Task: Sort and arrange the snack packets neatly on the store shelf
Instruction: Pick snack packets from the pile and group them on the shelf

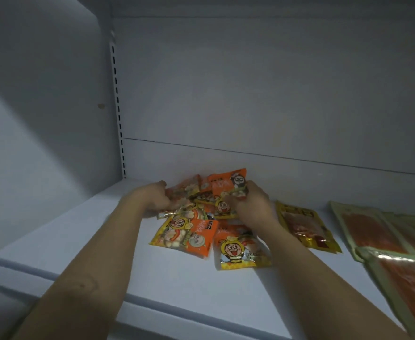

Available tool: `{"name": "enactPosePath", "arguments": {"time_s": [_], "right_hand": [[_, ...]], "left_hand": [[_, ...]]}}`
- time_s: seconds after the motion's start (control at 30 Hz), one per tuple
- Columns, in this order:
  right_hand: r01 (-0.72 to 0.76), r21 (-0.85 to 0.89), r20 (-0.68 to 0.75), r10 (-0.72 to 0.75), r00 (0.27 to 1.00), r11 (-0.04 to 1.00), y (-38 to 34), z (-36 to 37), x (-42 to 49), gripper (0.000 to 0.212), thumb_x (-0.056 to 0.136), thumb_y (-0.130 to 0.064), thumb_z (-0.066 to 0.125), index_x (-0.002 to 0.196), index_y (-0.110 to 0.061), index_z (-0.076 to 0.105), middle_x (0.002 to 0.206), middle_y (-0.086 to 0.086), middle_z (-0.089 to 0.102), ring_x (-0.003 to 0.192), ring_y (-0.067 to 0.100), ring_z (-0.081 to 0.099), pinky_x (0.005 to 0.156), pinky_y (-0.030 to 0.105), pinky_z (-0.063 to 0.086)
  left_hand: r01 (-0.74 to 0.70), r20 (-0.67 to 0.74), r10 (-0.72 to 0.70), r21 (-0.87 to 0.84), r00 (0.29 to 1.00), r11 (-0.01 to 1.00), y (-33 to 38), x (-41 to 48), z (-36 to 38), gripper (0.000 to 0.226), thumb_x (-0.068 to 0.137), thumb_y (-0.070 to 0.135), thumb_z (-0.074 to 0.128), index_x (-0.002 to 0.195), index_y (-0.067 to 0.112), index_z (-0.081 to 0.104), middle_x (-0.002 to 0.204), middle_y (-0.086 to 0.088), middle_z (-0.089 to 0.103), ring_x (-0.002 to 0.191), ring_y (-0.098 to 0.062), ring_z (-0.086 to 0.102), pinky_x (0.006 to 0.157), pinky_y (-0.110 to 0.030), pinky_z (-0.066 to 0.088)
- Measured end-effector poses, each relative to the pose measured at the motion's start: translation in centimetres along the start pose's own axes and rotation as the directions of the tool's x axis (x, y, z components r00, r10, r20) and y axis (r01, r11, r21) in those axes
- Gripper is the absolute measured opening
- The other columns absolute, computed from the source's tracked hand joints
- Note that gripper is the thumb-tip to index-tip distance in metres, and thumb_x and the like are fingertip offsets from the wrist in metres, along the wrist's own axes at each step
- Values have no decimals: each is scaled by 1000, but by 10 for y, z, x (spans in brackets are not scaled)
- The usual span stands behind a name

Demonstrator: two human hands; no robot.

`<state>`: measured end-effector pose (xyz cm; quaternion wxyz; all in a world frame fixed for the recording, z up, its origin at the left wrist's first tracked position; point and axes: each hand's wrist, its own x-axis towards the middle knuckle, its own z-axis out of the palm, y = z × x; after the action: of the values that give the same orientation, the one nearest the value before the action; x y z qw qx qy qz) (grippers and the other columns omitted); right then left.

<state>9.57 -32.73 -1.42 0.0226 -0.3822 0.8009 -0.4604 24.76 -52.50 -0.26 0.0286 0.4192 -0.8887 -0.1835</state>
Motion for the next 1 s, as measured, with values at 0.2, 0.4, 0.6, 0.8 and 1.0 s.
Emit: {"name": "enactPosePath", "arguments": {"time_s": [0.2, 0.4, 0.6, 0.8, 1.0], "right_hand": [[3, 60, 3, -3, 1000, 998, 0, 5, 5, 25, 86, -29, 73, 105, -18, 61, 99, -3, 65, 100, 24, 63, 87, 40, 54], [21, 497, 49, -52, 997, 868, -11, -2, 2, 19, 88, -29, 73, 104, -19, 70, 100, -4, 76, 94, 17, 71, 88, 40, 55], [-20, 506, 116, -45, 992, 862, -16, 3, -8, 29, 93, -18, 67, 120, -12, 61, 113, 3, 71, 104, 19, 67, 93, 37, 54], [30, 478, 40, -56, 998, 878, -12, -3, -11, 32, 88, -21, 72, 117, -11, 62, 108, 2, 72, 99, 19, 68, 84, 34, 57], [97, 286, 32, -111, 993, 953, -18, -3, -9, 33, 103, -36, 46, 115, -7, 57, 105, 5, 66, 98, 21, 61, 85, 34, 47]], "left_hand": [[-352, -403, 184, -394, 896, 849, -13, -10, 10, 62, 63, 33, 92, 111, 25, 54, 96, 9, 58, 74, 2, 59, 50, -9, 45], [-544, -587, 92, -665, 804, 512, 23, -31, 14, 79, 62, 17, 91, 129, 26, 50, 106, 7, 57, 84, 1, 65, 70, -22, 58], [-458, -452, 88, -848, 888, 265, 49, -41, 28, 49, 82, 14, 77, 125, 19, 55, 106, -10, 70, 92, -23, 73, 83, -47, 60], [-434, -332, 299, -806, 895, 403, 64, -49, 44, 53, 73, 40, 77, 119, 25, 56, 115, 0, 72, 105, -19, 70, 97, -46, 53], [-464, -385, 260, -757, 886, 461, 68, -44, 49, 53, 69, 34, 84, 114, 29, 54, 110, 4, 72, 96, -13, 71, 91, -44, 56]]}}
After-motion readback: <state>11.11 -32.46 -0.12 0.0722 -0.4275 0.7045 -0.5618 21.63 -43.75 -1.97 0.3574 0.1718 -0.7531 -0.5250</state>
